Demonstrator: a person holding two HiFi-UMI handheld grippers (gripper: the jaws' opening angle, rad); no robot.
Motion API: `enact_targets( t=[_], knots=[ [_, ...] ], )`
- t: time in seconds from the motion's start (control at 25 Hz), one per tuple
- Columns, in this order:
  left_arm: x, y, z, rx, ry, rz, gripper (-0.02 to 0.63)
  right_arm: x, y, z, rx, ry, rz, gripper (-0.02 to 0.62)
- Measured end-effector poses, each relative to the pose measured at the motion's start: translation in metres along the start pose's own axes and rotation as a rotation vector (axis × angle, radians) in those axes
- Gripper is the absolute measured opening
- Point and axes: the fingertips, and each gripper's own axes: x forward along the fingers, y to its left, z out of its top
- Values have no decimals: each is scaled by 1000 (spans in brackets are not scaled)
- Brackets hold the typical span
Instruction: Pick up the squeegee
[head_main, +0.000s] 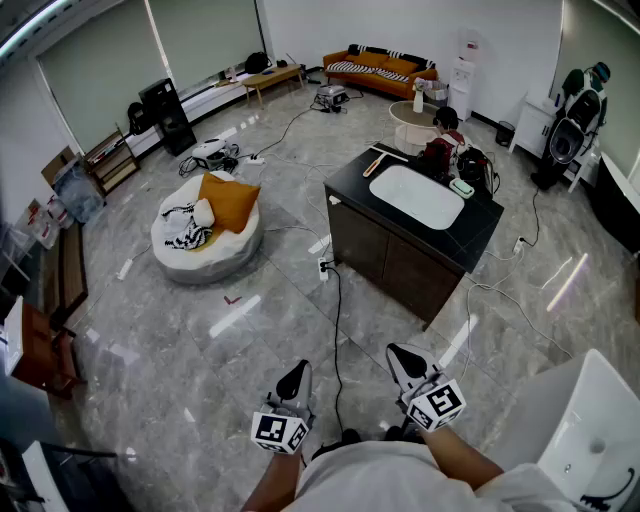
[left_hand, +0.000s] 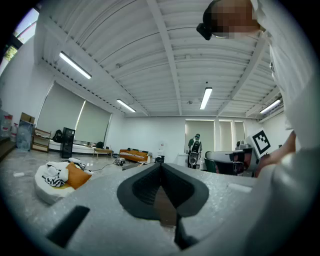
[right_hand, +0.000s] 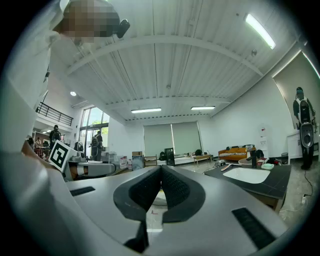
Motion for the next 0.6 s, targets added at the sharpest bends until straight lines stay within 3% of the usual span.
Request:
enact_targets(
  t=[0.28,0.6],
  knots=[
    [-7,29,-12,-21,11,-7,15,18,17,-9,-4,18,6,14],
    [15,41,-19,-60,30,-53,15,31,5,-5,18,-6,5,15]
  ],
)
